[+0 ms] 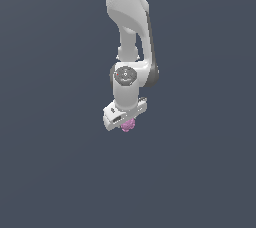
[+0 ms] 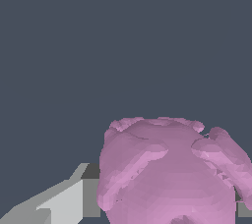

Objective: Pick up the object and move it to a goal position.

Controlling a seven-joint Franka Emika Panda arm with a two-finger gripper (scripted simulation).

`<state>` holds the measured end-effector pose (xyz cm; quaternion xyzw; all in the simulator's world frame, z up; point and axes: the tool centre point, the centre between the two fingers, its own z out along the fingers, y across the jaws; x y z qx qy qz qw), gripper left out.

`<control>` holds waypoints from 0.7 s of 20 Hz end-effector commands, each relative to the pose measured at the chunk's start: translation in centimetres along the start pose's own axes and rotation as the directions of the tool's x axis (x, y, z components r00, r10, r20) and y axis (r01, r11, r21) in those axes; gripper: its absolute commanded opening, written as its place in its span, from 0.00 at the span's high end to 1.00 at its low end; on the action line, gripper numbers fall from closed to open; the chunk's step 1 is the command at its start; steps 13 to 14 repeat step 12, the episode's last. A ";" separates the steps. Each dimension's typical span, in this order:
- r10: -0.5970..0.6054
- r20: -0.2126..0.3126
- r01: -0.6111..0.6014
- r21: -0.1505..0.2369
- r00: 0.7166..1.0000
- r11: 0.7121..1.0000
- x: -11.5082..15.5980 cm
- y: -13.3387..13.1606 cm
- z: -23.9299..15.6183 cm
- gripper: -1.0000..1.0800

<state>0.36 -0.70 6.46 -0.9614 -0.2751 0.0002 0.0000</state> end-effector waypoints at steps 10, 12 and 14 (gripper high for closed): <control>0.000 0.000 0.000 0.000 1.000 1.000 -2.4 -1.8 -0.9 1.00; 0.000 0.000 0.000 0.000 1.000 1.000 -2.5 -1.8 -0.9 1.00; 0.000 0.000 0.000 0.000 1.000 1.000 -2.5 -1.8 -0.9 1.00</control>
